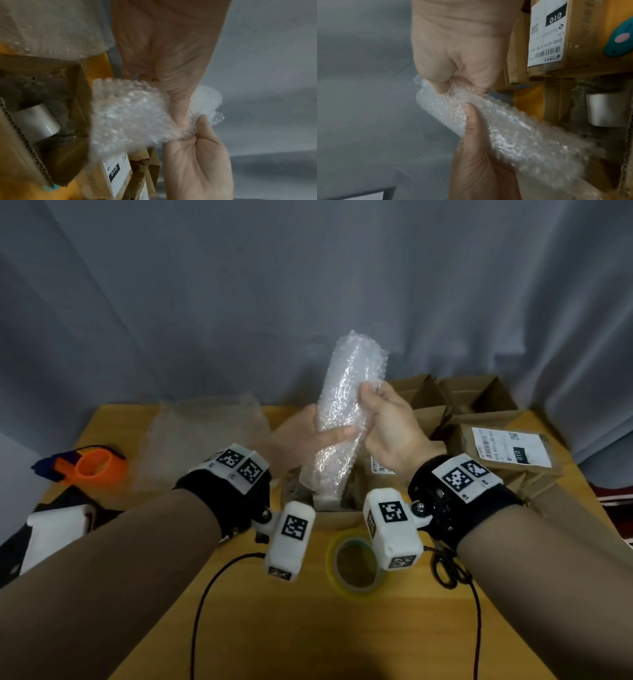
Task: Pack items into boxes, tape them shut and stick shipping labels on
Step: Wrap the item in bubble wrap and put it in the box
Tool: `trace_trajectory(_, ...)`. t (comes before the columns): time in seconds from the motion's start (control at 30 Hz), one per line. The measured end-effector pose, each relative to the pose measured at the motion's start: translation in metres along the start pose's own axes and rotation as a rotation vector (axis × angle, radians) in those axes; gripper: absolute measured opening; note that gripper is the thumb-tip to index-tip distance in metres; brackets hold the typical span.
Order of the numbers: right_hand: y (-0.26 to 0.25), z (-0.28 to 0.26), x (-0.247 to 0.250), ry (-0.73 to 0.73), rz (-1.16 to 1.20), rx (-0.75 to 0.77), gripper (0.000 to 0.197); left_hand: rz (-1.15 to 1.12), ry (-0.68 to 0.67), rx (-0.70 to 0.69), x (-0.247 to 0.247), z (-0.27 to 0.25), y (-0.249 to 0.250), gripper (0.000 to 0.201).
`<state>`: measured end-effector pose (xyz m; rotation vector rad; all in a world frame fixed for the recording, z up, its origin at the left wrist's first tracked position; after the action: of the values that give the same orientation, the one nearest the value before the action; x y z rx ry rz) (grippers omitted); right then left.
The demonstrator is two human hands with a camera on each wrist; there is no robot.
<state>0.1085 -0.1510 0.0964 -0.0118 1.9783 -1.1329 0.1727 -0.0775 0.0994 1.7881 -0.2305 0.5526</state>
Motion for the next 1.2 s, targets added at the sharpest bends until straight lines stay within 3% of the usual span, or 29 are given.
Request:
trace_trajectory(0.07,0.006,0.001,-0.002,-0.045,-0.054,-0.001,0.033,0.082,0.036,0.034,0.006,0.002,-0.006,0.028)
trace_trajectory(0.13,-0.008,0.0,0.005,-0.02,-0.543,0.184,0.066,0.456,0.108,0.119,0.02,0.005,-0.019,0.02)
trace_trajectory(0.2,-0.018,-0.007,-0.005,-0.077,-1.091,0.412,0.087,0.702,0.044,0.1,0.018,0.009,-0.03,0.019)
trace_trajectory(0.27,0.0,-0.011,-0.016,-0.255,-1.475,0.446,0.082,0.767,-0.091,0.06,0.005,0.01,-0.041,0.02)
trace_trajectory(0.33,0.03,-0.005,-0.007,-0.359,-1.702,0.319,0.059,0.686,-0.126,0.013,-0.001,0.008,-0.047,0.02)
trace_trajectory(0.37,0.037,-0.001,0.001,-0.339,-1.708,0.258,0.046,0.638,-0.081,0.017,0.003,0.006,-0.045,0.022)
trace_trajectory(0.43,0.038,0.005,0.017,-0.237,-1.486,0.142,0.029,0.569,0.039,0.06,0.019,0.002,-0.047,0.026)
trace_trajectory(0.57,0.046,0.006,0.043,-0.136,-1.036,-0.074,0.021,0.517,0.109,0.184,0.033,-0.006,-0.069,0.026)
trace_trajectory(0.67,0.056,0.006,0.055,-0.016,-0.668,-0.182,0.005,0.07,0.119,0.291,0.024,-0.013,-0.086,0.018)
trace_trajectory(0.73,0.059,0.008,0.062,0.06,-0.502,-0.205,0.013,-0.168,0.17,0.331,0.019,-0.017,-0.089,0.011)
trace_trajectory(0.87,0.066,0.005,0.068,0.107,-0.505,-0.253,0.023,-0.432,0.223,0.452,0.006,-0.02,-0.104,0.01)
trace_trajectory(0.97,0.071,0.002,0.064,0.131,-0.42,-0.297,0.028,-0.429,0.257,0.538,-0.001,-0.018,-0.116,0.006)
trace_trajectory(1.07,0.072,0.005,0.055,0.093,-0.379,-0.28,0.033,-0.247,0.286,0.551,0.005,-0.015,-0.118,0.019)
trace_trajectory(1.2,0.077,-0.003,0.051,-0.023,-0.597,-0.246,0.03,0.025,0.273,0.46,0.015,-0.021,-0.116,0.011)
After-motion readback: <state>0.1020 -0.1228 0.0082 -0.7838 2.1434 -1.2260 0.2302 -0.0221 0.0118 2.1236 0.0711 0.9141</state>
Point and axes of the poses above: each hand's wrist, its own z-axis towards the middle knuckle, its own x-axis out of the back of the hand, y = z × x, the point moved 10 cm from there along z, towards the middle knuckle, and after that the axes turned 9 degrees about z, right-handed, at the moved point
